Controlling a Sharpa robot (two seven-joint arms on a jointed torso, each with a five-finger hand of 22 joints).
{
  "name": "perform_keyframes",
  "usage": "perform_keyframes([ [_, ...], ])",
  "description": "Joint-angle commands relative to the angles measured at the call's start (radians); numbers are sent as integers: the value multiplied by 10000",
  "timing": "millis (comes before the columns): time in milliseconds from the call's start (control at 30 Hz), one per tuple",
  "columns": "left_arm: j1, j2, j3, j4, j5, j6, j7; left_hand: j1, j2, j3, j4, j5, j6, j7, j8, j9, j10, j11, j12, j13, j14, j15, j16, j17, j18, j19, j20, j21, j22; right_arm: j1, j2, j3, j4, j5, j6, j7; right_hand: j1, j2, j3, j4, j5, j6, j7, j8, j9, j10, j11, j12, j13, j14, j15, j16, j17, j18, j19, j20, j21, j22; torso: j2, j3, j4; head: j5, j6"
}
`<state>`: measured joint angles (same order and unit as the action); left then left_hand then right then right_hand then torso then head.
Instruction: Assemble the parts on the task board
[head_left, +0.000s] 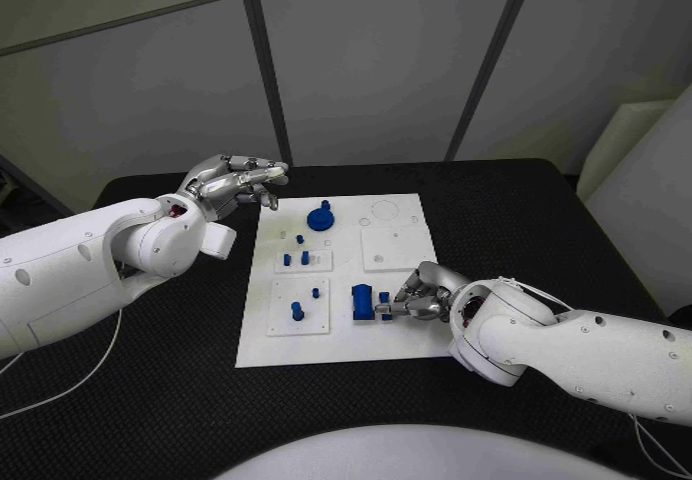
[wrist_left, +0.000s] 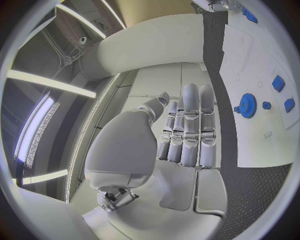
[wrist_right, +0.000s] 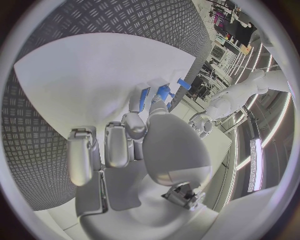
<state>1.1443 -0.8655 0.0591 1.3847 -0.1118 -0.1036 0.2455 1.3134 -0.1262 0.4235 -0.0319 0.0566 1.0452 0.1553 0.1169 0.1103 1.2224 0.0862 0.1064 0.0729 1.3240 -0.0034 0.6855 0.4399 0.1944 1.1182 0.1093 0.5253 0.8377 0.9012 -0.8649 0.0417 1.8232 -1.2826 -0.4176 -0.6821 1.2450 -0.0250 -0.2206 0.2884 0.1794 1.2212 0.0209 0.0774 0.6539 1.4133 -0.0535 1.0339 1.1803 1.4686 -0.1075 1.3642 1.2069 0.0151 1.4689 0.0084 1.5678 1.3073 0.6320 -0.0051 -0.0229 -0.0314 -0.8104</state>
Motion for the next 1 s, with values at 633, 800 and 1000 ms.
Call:
perform_keyframes([
  [633, 12, 17, 5, -14, 37, 118, -3, -46, 69, -76, 17, -55, -93, 2, -54, 18, -86, -6, -33, 12, -14, 65, -58, -19, -123, 76, 0, -40, -28, 8, -42, 0, -135, -1109, -12, -17, 1787, 217, 1092, -1387, -1196, -29, -52, -90, 226, -77, 5, -64, 23, 364, -66, 7, 33, -151, 1019, -88, 30, 2635, -4, 2, 4, -7, 16],
  [800, 12, 20, 4, -15, 37, 120, -5, -46, 69, -76, 17, -55, -93, 2, -54, 18, -86, -6, -33, 12, -14, 65, -58, -19, -123, 76, 0, -40, -28, 8, -10, 1, -145, -1328, 40, -39, 2035, 282, 1086, -1606, -1171, -4, -59, -106, 196, -75, -3, -63, 27, 370, -68, 25, 70, -151, 1019, -93, 30, 2635, -8, -3, 4, -7, 24],
  [1000, 12, 22, 2, -18, 37, 121, -8, -46, 69, -76, 17, -55, -93, 2, -54, 18, -86, -6, -33, 12, -14, 65, -58, -19, -123, 76, 0, -40, -28, 7, -14, 1, -104, -1437, -117, 60, 1771, 243, 860, -1530, -595, 7, -41, -117, 159, -62, 11, -71, 21, 369, -52, 23, 73, -151, 1019, -82, 30, 2635, -10, -4, -1, -21, 46],
])
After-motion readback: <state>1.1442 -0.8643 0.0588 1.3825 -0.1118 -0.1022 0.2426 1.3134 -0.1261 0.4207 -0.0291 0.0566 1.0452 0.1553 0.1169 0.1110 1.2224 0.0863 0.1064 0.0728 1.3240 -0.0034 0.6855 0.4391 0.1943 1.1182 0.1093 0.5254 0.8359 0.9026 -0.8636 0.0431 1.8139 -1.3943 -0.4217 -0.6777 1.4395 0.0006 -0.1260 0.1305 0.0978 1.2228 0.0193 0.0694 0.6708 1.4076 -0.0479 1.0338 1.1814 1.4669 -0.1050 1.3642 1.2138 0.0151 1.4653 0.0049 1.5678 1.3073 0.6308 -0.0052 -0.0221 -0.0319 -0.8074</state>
